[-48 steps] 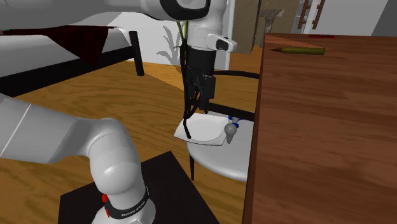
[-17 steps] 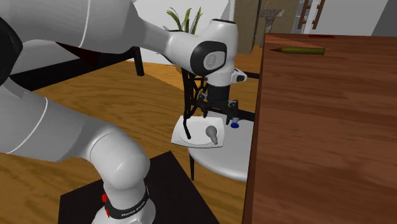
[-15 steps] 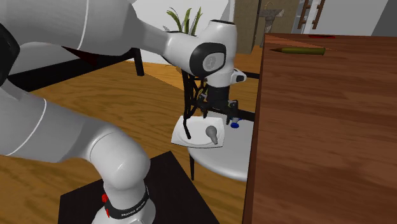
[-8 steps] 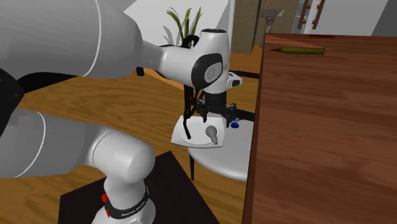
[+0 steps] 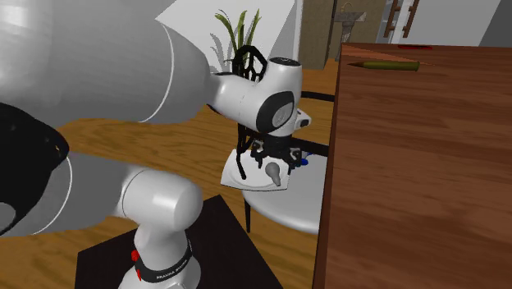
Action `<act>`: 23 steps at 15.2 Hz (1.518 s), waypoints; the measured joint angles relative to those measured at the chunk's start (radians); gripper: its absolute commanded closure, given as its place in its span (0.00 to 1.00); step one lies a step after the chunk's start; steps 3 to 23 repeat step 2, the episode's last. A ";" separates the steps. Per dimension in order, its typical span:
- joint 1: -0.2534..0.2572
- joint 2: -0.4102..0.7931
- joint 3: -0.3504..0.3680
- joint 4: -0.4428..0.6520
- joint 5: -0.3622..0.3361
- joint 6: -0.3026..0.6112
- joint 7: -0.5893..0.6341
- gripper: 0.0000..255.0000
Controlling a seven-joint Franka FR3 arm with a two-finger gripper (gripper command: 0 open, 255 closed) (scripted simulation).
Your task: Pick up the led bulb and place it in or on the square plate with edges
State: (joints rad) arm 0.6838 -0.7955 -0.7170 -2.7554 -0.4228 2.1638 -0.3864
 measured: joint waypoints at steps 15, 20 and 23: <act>0.091 -0.066 -0.122 -0.011 -0.050 -0.003 0.000 0.00; 0.091 -0.066 -0.122 -0.011 -0.050 -0.003 0.000 0.00; 0.091 -0.066 -0.122 -0.011 -0.050 -0.003 0.000 0.00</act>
